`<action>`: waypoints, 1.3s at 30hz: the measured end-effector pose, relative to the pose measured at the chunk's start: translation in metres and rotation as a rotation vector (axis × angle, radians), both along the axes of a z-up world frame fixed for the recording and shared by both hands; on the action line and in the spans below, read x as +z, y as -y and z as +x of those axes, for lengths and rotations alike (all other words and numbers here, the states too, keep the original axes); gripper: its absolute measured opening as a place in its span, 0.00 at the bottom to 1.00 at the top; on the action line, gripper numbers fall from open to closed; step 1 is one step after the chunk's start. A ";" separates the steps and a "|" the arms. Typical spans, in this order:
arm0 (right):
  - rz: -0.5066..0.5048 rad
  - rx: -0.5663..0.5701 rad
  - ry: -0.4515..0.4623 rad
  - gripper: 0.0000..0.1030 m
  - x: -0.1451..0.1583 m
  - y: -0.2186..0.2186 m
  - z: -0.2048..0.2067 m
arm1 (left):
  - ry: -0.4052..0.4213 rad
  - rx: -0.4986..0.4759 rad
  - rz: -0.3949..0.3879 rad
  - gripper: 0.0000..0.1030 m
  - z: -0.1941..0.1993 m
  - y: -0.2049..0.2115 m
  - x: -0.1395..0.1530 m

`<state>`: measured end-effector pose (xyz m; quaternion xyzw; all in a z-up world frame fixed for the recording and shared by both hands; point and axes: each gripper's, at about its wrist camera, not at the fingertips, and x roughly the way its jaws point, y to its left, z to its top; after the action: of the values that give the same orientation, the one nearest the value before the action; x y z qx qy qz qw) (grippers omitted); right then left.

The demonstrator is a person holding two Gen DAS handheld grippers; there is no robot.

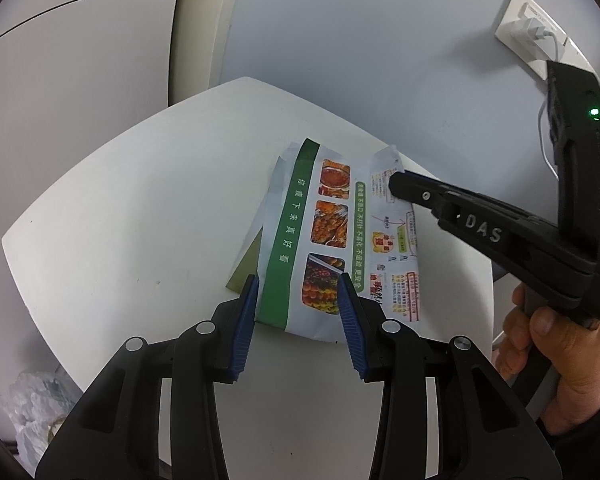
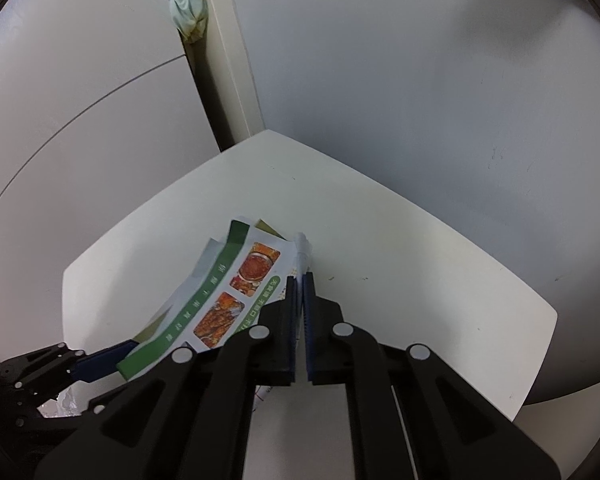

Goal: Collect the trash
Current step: 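Close the right gripper on the flyer edge while the left gripper also closes on it, then lift the flyer with both grippers and carry it over the wastebasket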

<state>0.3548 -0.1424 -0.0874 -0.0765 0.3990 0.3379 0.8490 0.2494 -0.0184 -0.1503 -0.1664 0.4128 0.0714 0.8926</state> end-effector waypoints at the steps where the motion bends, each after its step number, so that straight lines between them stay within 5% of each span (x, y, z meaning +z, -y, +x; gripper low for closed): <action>1: 0.002 0.003 0.003 0.05 0.002 -0.001 -0.001 | 0.001 0.003 -0.002 0.37 -0.001 0.000 0.000; 7: 0.017 0.010 0.021 0.05 0.010 -0.003 -0.008 | 0.001 0.001 -0.006 0.37 -0.002 0.000 0.000; 11: 0.023 0.002 0.028 0.05 0.012 -0.004 -0.008 | -0.004 0.002 0.001 0.15 -0.002 0.000 -0.002; 19: 0.025 -0.008 0.029 0.05 0.011 -0.001 -0.011 | -0.009 0.011 -0.016 0.04 0.001 -0.002 -0.006; 30: 0.032 -0.004 0.051 0.05 0.022 0.001 -0.018 | 0.036 -0.007 0.019 0.00 -0.004 0.006 0.011; 39: 0.053 0.010 0.115 0.05 0.060 0.002 -0.044 | 0.085 0.000 0.032 0.00 -0.022 0.004 0.043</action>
<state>0.3105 -0.1440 -0.0269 -0.0755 0.3400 0.3478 0.8705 0.2270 -0.0228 -0.1078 -0.1551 0.3734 0.0709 0.9119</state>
